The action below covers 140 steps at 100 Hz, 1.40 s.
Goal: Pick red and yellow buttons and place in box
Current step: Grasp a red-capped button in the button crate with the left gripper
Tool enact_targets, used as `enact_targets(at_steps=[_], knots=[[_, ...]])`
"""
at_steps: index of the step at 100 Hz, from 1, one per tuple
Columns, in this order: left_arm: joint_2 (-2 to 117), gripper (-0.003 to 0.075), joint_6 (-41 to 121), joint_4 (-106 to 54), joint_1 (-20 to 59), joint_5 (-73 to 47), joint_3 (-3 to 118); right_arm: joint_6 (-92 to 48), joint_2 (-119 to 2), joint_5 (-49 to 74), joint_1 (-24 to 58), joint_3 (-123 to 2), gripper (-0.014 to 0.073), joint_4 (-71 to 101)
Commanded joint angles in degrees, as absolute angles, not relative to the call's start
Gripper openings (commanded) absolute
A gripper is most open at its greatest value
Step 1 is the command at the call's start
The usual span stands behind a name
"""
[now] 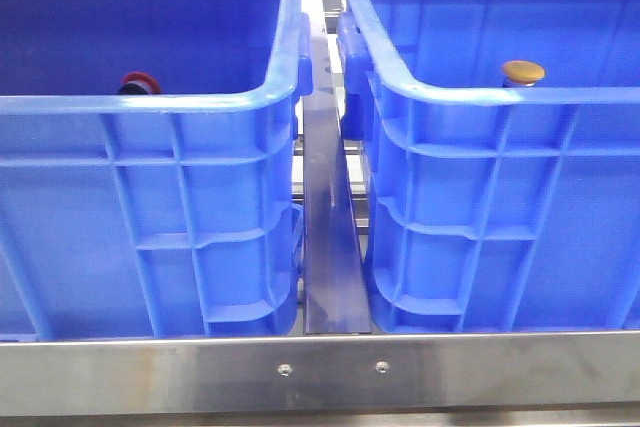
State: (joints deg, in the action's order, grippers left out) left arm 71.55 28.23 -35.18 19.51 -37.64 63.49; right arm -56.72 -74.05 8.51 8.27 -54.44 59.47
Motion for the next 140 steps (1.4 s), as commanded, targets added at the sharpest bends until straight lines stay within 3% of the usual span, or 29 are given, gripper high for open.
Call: enact_targets(at_steps=[1, 44, 98, 109, 120, 127, 132, 140], knots=[[71.78, 0.0587, 27.20, -35.49, 16.72, -33.62, 65.05, -57.51, -68.58, 11.84, 8.02, -54.48, 0.0405, 59.43], [86.17, 0.0587, 27.14, -34.18, 9.21, -24.17, 65.05, -57.51, -65.65, 18.10, 8.02, -54.12, 0.0405, 59.43], [96.59, 0.0576, 27.14, -35.13, 9.20, -19.11, 65.05, -57.51, -65.65, 16.71, 8.02, -54.12, 0.0404, 59.43], [96.75, 0.0455, 27.14, -35.13, 9.20, -19.11, 65.05, -57.51, -65.72, 16.71, 8.02, -54.12, 0.0404, 59.43], [96.75, 0.0240, 27.14, -35.13, 9.20, -19.11, 65.05, -57.51, -65.72, 16.71, 8.02, -54.12, 0.0404, 59.43], [96.75, 0.0150, 27.14, -35.13, 9.20, -19.11, 65.05, -57.51, -65.72, 16.71, 8.02, -54.12, 0.0404, 59.43], [96.64, 0.0105, 27.25, -35.13, 9.32, -19.11, 65.05, -57.51, -65.72, 16.77, 8.02, -54.12, 0.0404, 59.43], [96.09, 0.0097, 27.71, -35.13, 9.32, -18.97, 65.05, -57.51, -65.72, 16.77, 8.02, -54.12, 0.0404, 59.49]])
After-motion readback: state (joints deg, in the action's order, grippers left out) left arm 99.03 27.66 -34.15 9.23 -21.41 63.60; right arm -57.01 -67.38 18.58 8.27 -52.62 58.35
